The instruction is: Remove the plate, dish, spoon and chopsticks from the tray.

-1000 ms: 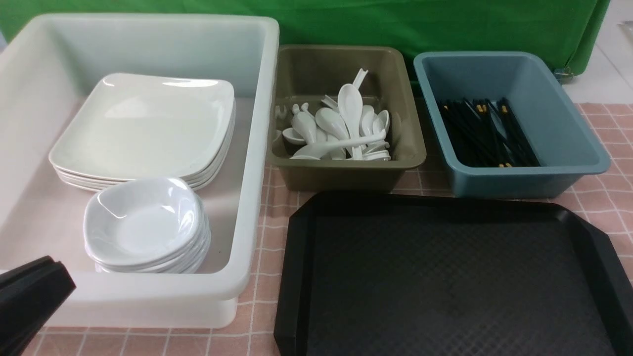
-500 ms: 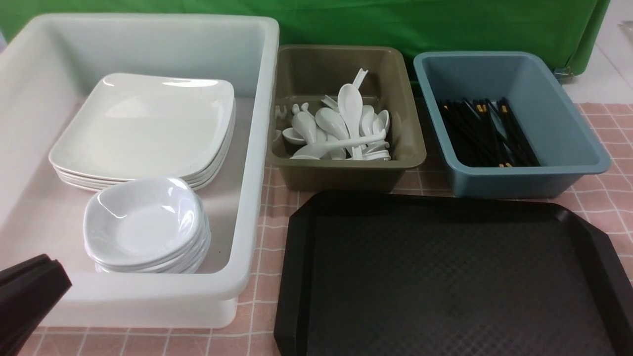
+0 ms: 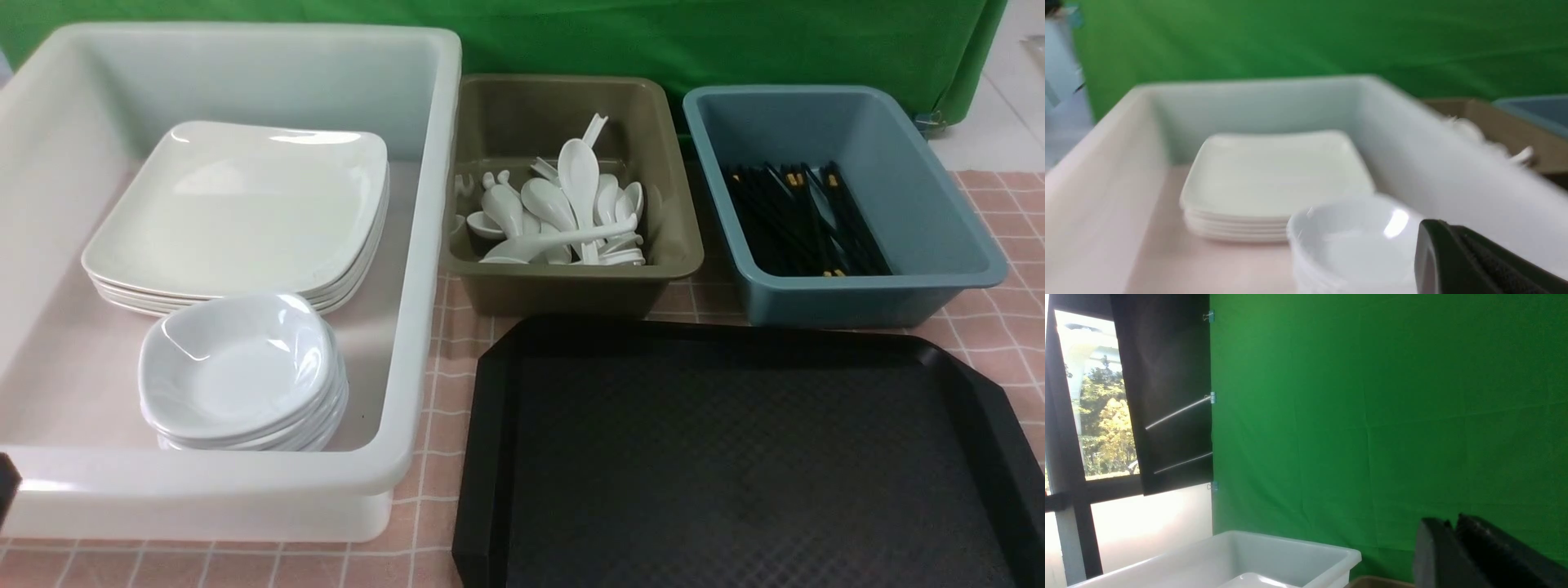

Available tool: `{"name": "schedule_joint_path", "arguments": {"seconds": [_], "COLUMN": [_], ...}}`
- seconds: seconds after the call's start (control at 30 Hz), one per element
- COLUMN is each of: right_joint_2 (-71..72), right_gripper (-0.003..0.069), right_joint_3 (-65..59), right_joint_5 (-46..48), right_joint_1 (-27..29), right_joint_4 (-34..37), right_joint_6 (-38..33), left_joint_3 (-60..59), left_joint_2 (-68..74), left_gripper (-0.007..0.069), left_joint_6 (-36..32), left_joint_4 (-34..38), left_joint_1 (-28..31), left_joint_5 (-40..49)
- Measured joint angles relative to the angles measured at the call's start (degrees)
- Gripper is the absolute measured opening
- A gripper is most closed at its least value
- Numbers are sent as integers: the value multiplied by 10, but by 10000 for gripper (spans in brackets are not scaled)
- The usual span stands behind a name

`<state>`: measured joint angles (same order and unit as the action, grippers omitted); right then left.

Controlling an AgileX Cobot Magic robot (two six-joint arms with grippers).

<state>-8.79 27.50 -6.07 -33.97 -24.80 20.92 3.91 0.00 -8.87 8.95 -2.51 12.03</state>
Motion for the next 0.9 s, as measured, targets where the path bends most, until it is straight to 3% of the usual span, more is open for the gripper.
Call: {"name": "schedule_joint_path", "arguments": {"seconds": [0.17,0.9], "right_joint_2": [0,0], "right_gripper": [130,186], "right_joint_3": [0,-1], "right_joint_5": [0,0], "right_joint_1": [0,0], "right_joint_4": [0,0], "right_joint_6": [1,0], "left_joint_3": [-42,-42], "left_joint_2": [0,0], "left_gripper": [1,4], "left_joint_6": [0,0], "left_joint_4": [-30,-42], "left_joint_1": [5,5], "left_joint_5": [0,2]}}
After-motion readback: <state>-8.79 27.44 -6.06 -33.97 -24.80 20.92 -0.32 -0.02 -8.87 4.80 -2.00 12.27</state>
